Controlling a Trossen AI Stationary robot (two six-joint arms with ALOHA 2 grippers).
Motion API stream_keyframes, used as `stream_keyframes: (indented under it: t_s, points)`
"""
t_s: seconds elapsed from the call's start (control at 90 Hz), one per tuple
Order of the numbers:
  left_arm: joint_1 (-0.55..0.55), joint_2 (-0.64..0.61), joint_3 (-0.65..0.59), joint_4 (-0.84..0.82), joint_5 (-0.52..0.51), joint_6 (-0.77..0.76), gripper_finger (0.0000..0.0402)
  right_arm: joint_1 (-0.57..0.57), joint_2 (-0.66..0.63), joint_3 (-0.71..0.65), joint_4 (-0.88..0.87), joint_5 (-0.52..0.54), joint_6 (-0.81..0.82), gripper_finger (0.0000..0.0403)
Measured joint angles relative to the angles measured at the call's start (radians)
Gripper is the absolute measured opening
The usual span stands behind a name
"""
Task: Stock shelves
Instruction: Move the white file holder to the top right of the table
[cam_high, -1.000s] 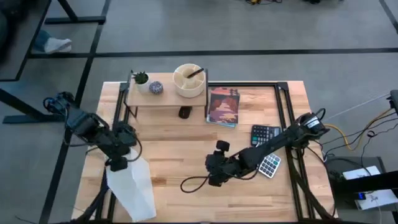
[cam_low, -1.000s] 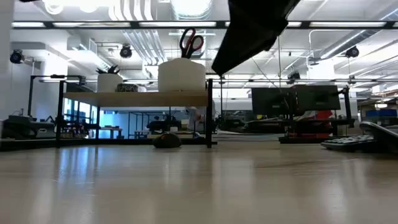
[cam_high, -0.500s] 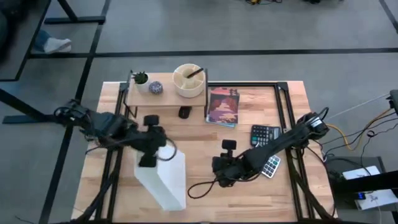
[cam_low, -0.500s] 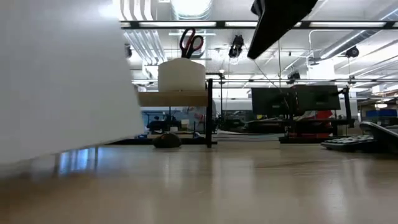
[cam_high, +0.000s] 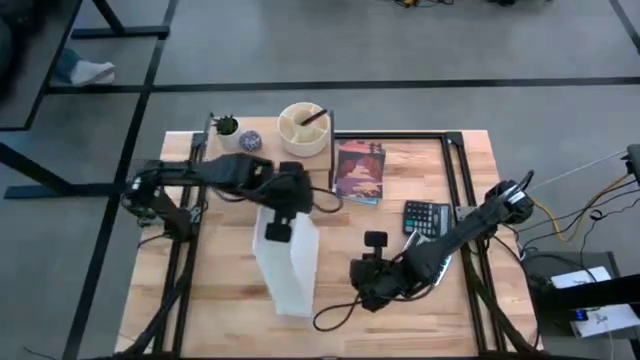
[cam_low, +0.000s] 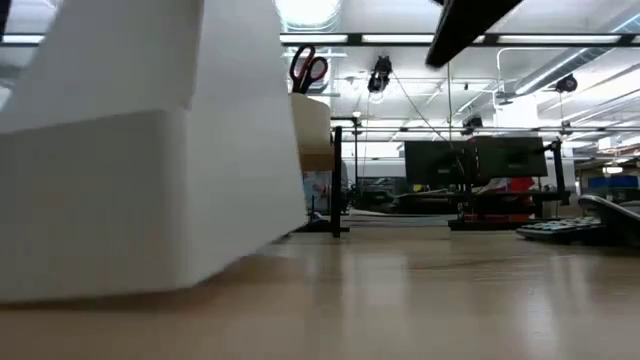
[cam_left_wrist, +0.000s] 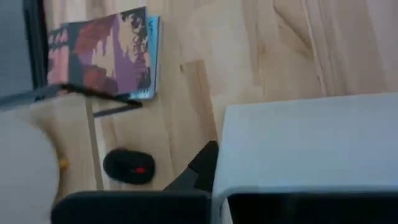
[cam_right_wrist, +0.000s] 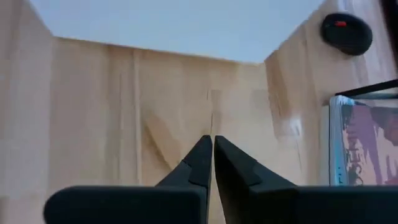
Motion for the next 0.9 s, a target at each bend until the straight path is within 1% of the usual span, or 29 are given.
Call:
stream_keyframes:
  t_s: [0.189,0.389,0.511,0.656,0.744,0.9]
  points:
    - [0.046,0.144,0.157,0.026,0.082,0.102,0.0000,0.014,-0.024,-0.001,-0.061,0.001,0.058,0.0000]
    - [0.056,0.276,0.308,0.052,0.102,0.178,0.0002,0.035,-0.025,-0.011,-0.080,0.001,0.136,0.0000]
    - [0.055,0.337,0.375,0.060,0.109,0.222,0.0015,0.057,-0.025,-0.019,-0.080,0.003,0.168,0.0000]
    - [0.055,0.381,0.434,0.083,0.091,0.239,0.0055,0.086,-0.025,-0.019,-0.079,0.026,0.201,0.0000]
    - [0.056,0.388,0.429,0.117,0.090,0.248,0.0089,0.096,-0.025,-0.019,-0.078,0.035,0.216,0.0000]
    - [0.056,0.386,0.430,0.117,0.108,0.236,0.0147,0.101,-0.025,-0.019,-0.078,0.052,0.243,0.0000]
